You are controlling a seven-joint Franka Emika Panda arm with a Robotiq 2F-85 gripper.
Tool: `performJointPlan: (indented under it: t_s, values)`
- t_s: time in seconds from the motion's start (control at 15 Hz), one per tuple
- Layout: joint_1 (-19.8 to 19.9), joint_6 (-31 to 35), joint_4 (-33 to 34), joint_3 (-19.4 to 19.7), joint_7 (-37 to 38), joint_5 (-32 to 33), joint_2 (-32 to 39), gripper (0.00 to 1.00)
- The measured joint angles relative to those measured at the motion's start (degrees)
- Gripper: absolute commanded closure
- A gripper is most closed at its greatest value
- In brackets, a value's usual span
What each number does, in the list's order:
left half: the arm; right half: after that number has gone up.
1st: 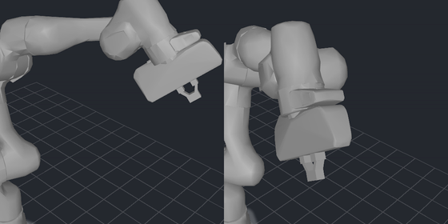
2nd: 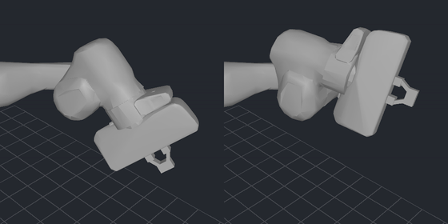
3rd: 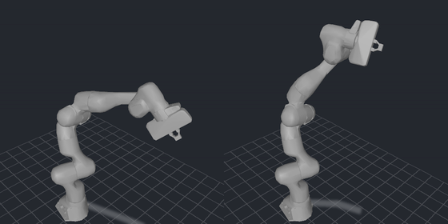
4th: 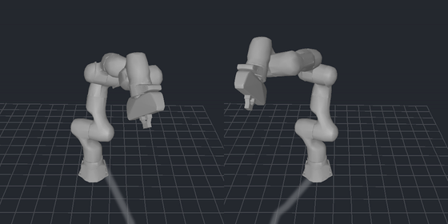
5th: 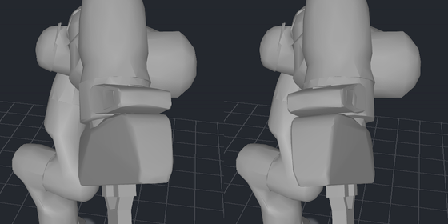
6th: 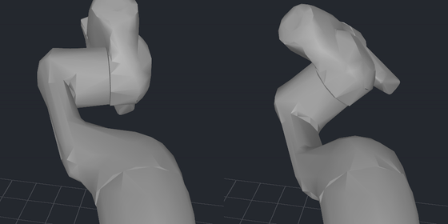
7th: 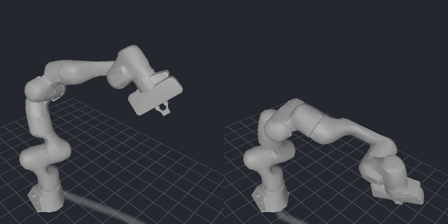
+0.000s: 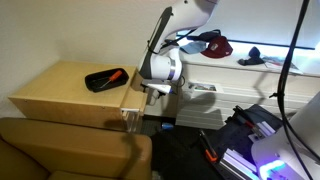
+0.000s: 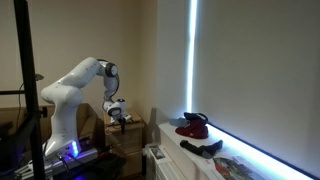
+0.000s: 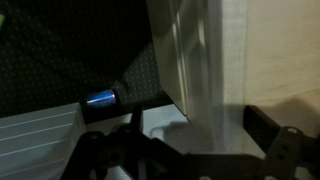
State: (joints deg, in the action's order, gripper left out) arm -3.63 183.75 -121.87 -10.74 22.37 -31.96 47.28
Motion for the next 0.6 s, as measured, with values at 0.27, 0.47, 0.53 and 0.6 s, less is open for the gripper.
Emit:
performJointPlan:
  t_s: [0.27, 0.47, 0.53, 0.6]
  values:
    - [0.0, -0.4, -10.0, 5.1, 1.4, -0.1, -5.8, 0.0]
    - [0.0, -1.5, -16.8, 10.3, 1.4, 0.0, -9.5, 0.0]
    - [0.0, -2.6, -18.6, 12.4, 1.4, 0.2, -10.5, 0.0]
    - [-0.2, -4.2, -19.9, 14.8, 1.4, 0.4, -11.3, 0.0]
